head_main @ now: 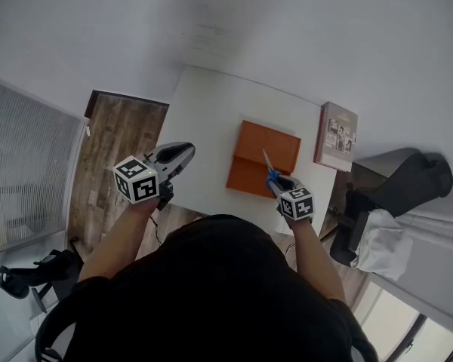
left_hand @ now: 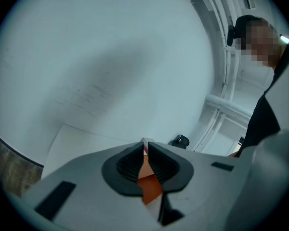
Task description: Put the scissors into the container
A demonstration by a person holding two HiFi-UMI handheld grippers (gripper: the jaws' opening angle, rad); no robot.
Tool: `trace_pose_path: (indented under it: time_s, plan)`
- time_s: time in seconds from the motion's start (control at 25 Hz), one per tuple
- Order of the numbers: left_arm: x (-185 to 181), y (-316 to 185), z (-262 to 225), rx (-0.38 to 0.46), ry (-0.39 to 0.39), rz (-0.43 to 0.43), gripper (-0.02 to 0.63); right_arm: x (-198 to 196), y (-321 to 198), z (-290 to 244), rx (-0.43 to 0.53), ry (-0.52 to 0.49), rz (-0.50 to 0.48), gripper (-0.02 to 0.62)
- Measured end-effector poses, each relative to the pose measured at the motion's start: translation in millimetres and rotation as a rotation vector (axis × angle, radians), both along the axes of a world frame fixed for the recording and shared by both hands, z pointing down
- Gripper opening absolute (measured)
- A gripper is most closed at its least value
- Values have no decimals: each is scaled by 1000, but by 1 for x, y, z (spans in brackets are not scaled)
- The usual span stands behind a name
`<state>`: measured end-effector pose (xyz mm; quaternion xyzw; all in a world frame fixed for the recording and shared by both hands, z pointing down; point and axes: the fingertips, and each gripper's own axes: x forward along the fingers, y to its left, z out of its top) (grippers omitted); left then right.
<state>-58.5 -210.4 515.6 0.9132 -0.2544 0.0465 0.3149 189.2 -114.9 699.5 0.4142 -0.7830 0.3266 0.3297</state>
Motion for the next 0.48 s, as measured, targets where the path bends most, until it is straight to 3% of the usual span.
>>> trace_pose_path:
  time_s: [0.48]
  plan:
    - [0,-9,9,-22,-9,-17,35,-11,13,46,-97,115,-188,89]
